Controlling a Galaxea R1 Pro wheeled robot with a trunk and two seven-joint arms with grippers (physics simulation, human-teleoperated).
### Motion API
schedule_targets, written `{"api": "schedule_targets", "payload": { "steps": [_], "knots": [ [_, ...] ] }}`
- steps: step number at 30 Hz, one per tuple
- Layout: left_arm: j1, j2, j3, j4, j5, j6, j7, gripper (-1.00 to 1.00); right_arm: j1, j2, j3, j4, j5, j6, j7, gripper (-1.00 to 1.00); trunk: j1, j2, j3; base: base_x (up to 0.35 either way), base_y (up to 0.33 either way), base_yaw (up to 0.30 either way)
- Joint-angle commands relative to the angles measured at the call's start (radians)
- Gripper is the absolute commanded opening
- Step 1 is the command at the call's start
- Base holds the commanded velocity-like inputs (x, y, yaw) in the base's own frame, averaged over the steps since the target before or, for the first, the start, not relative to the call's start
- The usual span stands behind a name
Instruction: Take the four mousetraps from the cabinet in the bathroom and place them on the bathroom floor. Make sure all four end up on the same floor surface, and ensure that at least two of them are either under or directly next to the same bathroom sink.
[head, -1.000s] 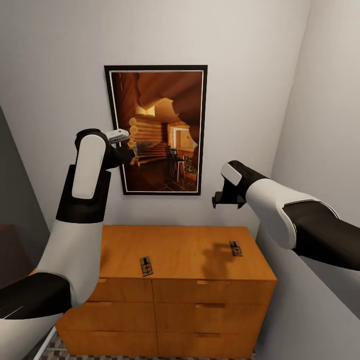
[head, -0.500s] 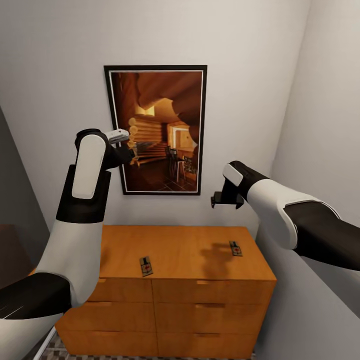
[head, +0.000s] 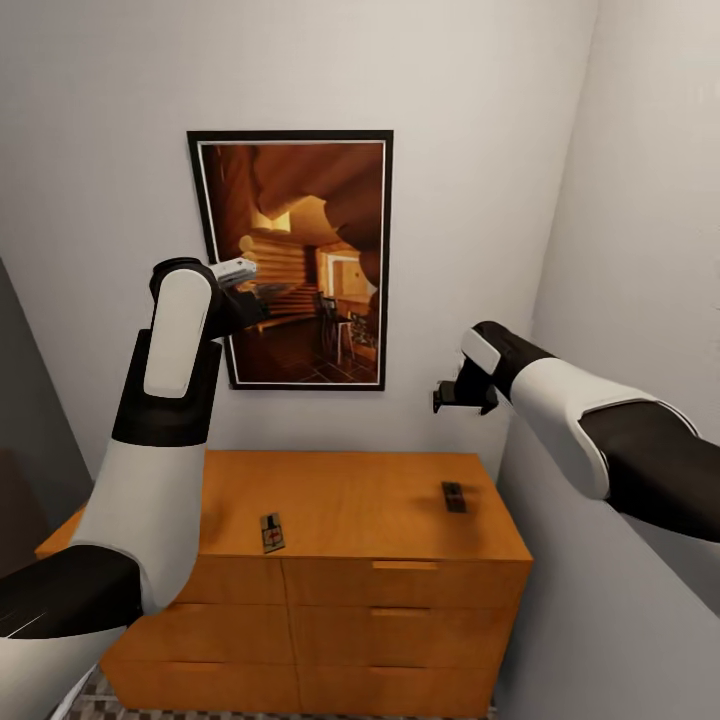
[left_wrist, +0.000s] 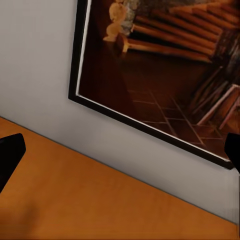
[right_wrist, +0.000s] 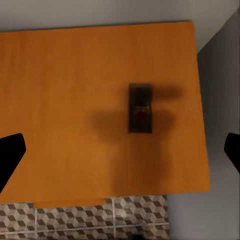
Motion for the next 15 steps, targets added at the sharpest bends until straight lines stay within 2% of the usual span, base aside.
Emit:
{"api": "schedule_targets", "payload": {
  "steps": [1,5,6,8,15],
  "knots": [
    [-0.001,0.000,0.000,-0.001,0.009,0.008,0.010,1.00,0.000,-0.003,0.026,-0.002,-0.011,0.003,0.012,1.00,0.000,-0.001,-0.001,0.000,-0.104,0.000],
    [-0.001,0.000,-0.001,-0.001,0.010,0.008,0.010,1.00,0.000,-0.009,0.079,-0.004,-0.011,0.003,0.060,1.00,0.000,-0.001,-0.001,0.000,-0.071,0.000],
    [-0.001,0.000,-0.001,-0.001,0.010,0.008,0.010,1.00,0.000,-0.009,0.079,-0.004,-0.011,0.003,0.060,1.00,0.000,-0.001,-0.001,0.000,-0.053,0.000],
    [-0.001,0.000,-0.001,-0.001,0.010,0.008,0.010,1.00,0.000,-0.011,0.104,-0.005,-0.012,0.003,0.085,1.00,0.000,-0.001,-0.001,0.000,-0.038,0.000],
    [-0.001,0.000,-0.001,-0.001,0.011,0.008,0.009,1.00,0.000,-0.009,0.134,-0.004,-0.012,0.003,0.117,1.00,0.000,-0.001,-0.001,0.000,-0.021,0.000]
  ]
}}
